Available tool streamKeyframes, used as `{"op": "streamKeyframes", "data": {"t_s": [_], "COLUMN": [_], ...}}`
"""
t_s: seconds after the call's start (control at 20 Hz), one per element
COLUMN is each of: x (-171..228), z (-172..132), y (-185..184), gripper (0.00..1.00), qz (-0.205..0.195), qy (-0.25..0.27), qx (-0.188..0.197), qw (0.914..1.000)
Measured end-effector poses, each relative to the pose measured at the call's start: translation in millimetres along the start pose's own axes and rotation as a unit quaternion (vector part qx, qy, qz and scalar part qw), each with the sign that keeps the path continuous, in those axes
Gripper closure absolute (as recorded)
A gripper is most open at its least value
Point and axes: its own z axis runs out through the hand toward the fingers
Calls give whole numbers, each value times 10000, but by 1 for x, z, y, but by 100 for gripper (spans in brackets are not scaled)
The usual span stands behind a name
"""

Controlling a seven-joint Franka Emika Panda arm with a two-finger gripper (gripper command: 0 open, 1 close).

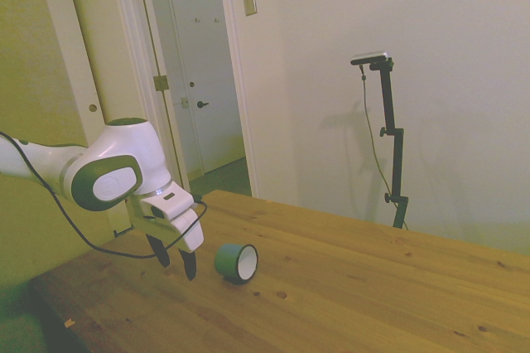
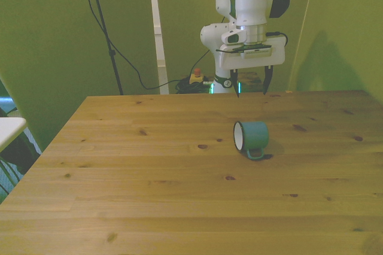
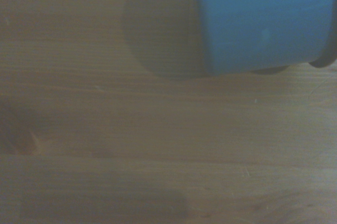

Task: Flip the mug upright

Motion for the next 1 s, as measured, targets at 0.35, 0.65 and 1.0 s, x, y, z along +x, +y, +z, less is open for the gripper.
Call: {"op": "streamKeyframes", "data": {"t_s": [0.35,0.65,1.0], "x": [17,63,121], "z": [-2,-33,-31], "y": [2,4,-12], "gripper": [0,0,0], "qz": [94,-161,-481], "qy": [77,226,264], "qx": [35,196,190], "qw": [9999,9994,9983]}}
